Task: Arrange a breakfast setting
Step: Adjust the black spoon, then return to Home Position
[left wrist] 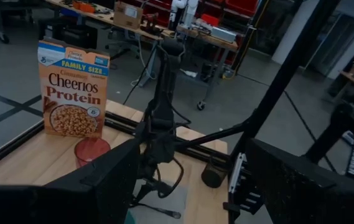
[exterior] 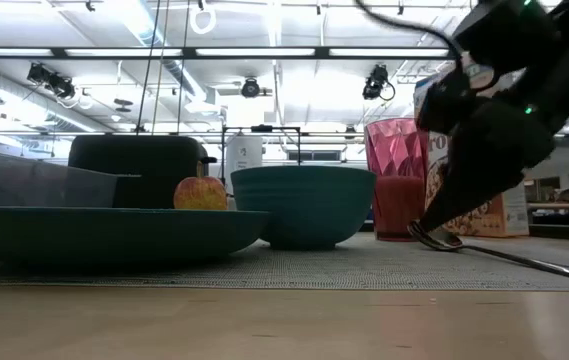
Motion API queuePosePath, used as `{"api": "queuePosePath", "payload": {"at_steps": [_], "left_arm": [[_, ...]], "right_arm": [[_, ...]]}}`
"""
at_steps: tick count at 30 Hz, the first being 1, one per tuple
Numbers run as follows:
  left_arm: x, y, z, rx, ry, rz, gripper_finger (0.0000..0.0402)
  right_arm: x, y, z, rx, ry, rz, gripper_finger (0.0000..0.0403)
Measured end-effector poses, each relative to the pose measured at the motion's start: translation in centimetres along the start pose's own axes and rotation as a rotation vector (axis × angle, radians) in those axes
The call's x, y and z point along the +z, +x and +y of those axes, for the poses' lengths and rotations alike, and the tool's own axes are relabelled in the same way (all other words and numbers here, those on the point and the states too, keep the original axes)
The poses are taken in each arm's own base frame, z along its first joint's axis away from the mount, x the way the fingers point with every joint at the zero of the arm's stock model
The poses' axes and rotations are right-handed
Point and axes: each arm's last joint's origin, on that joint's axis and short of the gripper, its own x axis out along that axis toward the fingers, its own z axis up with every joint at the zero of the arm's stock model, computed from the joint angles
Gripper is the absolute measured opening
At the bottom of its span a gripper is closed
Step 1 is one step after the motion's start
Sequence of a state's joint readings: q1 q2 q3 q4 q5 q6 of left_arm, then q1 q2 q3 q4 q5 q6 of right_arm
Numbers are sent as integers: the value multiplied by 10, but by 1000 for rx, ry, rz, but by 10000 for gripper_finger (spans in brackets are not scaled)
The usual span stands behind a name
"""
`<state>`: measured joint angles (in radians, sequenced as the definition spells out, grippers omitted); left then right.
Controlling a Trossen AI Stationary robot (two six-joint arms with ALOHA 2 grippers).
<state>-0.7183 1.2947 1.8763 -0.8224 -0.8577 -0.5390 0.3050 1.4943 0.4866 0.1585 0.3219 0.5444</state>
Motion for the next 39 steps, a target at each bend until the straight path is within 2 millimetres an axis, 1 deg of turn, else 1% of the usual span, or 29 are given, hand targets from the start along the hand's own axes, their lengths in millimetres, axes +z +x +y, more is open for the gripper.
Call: {"api": "queuePosePath", "payload": {"at_steps": [2, 5, 16, 19, 21, 25, 28, 31, 33, 37, 38, 39], "left_arm": [[-1, 1, 0, 4, -5, 1, 297], [0, 1, 0, 3, -35, -3, 297], [0, 1, 0, 3, -25, -1, 297], [-2, 1, 1, 13, -7, 15, 297], [-8, 3, 1, 19, 2, 25, 297], [-34, 17, 3, 62, 43, 77, 285], [-46, 29, 10, 93, 56, 79, 249], [-53, 41, 19, 107, 106, 66, 192], [-57, 49, 29, 118, 134, 53, 149], [-69, 61, 54, 135, 176, 20, 64], [-73, 62, 62, 144, 184, 7, 44], [-77, 62, 70, 147, 189, -9, 25]], "right_arm": [[-1, 5, -3, -20, 8, 11, 168], [-1, 6, -6, -30, 16, 21, 167], [10, -3, -11, -23, -4, -20, 167], [15, -14, -7, 40, 4, -45, 167], [23, -27, -2, 120, 14, -77, 167], [49, -64, 12, 338, 33, -190, 165], [67, -94, 13, 496, 39, -273, 155], [81, -120, 6, 567, 21, -379, 127], [86, -134, -2, 574, -10, -456, 98], [94, -159, -16, 553, -68, -617, 19], [96, -165, -19, 551, -79, -661, 11], [97, -171, -22, 551, -81, -705, 12]]}}
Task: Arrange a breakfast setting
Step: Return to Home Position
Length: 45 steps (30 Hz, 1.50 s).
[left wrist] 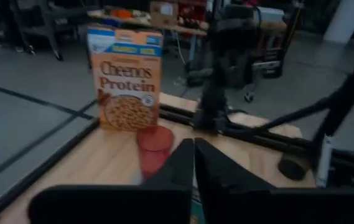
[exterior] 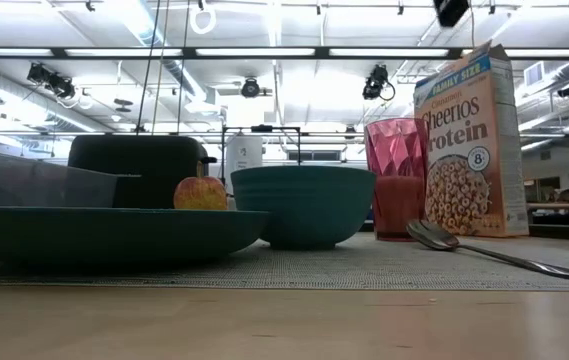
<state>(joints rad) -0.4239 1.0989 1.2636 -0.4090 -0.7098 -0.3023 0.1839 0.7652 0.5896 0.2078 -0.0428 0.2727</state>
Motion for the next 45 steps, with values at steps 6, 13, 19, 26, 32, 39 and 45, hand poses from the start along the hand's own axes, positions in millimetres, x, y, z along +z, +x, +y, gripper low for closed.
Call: {"api": "queuePosePath", "payload": {"at_steps": [6, 13, 19, 26, 32, 39, 45], "left_arm": [[-34, -17, 39, 34, 2, -54, 22], [-71, -18, 53, 61, 15, 7, 28], [-109, 1, 64, 158, 55, -53, 29], [-151, -18, 93, 84, 54, -117, 29], [-163, -40, 109, 65, 59, -203, 30], [-203, -46, 122, -123, 43, -234, 30], [-237, -41, 131, -196, 12, -256, 30]], "right_arm": [[20, -24, -7, -266, -189, -169, 55], [34, -33, -13, -486, -288, -291, 62], [-7, -35, -37, -482, -232, -243, 62], [-55, -60, -49, -288, -203, -300, 62], [-77, -79, -49, -236, -268, -340, 62], [-94, -88, -50, -205, -233, -348, 62], [-112, -86, -54, -187, -217, -148, 61]]}}
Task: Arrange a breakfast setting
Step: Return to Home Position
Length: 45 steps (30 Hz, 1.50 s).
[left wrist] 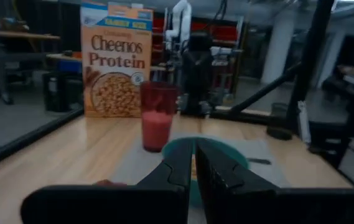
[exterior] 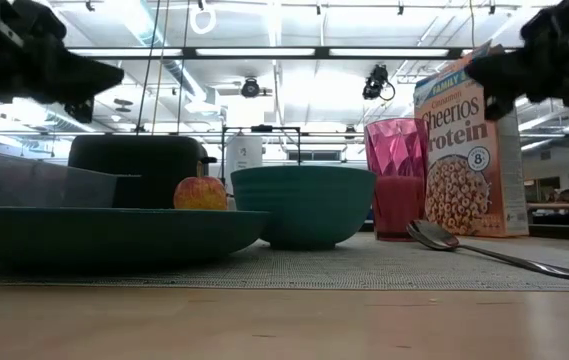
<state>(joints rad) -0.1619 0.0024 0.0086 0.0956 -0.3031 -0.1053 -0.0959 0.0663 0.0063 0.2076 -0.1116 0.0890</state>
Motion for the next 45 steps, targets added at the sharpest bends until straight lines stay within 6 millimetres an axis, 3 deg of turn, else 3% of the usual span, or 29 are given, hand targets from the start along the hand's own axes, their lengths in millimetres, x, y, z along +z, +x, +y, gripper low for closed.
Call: {"api": "queuePosePath", "payload": {"at_steps": [7, 45], "left_arm": [[-9, 6, 1, 7, 94, 101, 30], [-12, 8, 0, 11, 105, 128, 30]], "right_arm": [[-14, 1, -2, -25, 81, 143, 61], [-11, 1, -1, -27, 79, 110, 62]]}}
